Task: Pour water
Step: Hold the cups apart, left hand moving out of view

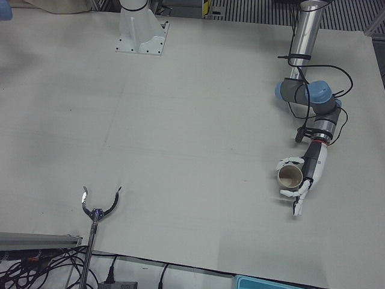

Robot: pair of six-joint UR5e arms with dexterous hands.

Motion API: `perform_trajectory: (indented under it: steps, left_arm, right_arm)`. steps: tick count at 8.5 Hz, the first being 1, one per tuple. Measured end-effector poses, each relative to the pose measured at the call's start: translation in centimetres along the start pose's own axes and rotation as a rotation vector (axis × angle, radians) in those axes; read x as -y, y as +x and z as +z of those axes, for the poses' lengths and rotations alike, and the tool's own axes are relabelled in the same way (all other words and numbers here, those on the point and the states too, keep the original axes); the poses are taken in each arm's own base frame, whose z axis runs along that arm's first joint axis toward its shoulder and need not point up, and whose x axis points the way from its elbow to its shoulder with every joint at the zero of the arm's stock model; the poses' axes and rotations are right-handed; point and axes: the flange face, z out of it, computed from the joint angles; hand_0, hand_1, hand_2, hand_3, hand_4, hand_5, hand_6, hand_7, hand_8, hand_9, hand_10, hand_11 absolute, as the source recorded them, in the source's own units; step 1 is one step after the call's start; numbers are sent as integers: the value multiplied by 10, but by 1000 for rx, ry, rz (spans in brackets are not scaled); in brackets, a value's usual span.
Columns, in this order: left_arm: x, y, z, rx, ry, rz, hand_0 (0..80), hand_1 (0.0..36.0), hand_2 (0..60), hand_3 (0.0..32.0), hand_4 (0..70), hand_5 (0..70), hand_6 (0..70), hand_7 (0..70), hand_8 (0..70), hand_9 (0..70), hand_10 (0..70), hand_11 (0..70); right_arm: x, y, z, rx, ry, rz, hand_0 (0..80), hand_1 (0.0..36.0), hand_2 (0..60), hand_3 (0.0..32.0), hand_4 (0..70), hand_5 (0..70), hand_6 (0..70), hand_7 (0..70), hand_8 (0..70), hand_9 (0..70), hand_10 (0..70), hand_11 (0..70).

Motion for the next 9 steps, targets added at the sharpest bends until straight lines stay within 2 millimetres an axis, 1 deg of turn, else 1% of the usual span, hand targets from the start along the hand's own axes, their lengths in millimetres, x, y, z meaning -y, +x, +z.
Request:
perform_trajectory:
  steps: [1,2,3,4,5,6,7,8,9]
  left_arm:
    - [1,1,-2,-1,0,0,533,139,0,210,39,0,0,0,0,0,23,55]
    - [2,1,-3,-2,0,0,534,140,0,224,36,0,0,0,0,0,24,56]
    - [3,2,-6,-2,2,1,534,139,0,216,38,0,0,0,0,0,24,57]
    - [6,3,-9,-2,7,3,535,136,0,180,47,0,0,0,0,0,27,60]
    - [11,7,-15,-6,17,7,535,134,0,116,62,0,0,0,0,0,25,58]
    - [14,15,-18,-20,22,11,538,133,0,92,73,0,0,2,0,0,24,56]
    - [11,24,-15,-35,20,14,546,141,0,172,64,0,0,8,0,0,25,58]
    - [-1,32,-7,-49,11,13,546,142,0,180,67,0,0,12,0,0,27,61]
    - [-17,38,3,-59,-2,11,545,139,0,198,67,0,0,16,0,0,27,60]
  right_arm:
    - [-1,0,1,0,-2,2,475,191,330,0,159,591,58,130,45,94,53,91]
    - [-2,0,1,1,-3,3,476,191,330,0,159,589,58,129,45,94,53,90]
    - [-3,1,1,1,-4,3,475,191,331,0,159,589,58,129,45,94,53,90]
    - [-3,1,2,1,-4,4,475,191,328,0,158,589,57,129,44,93,52,89]
    - [-4,1,2,1,-5,5,477,192,328,0,158,592,58,130,44,92,52,89]
    - [-4,0,2,2,-6,6,476,191,326,0,157,592,58,130,44,93,52,90]
    - [-3,-1,3,5,-3,5,474,191,329,0,151,588,61,131,47,96,54,93]
    - [2,0,4,12,9,1,472,186,324,0,147,578,59,127,49,100,57,96]
    - [9,2,7,19,22,-4,468,178,305,0,146,560,58,126,53,105,61,101]
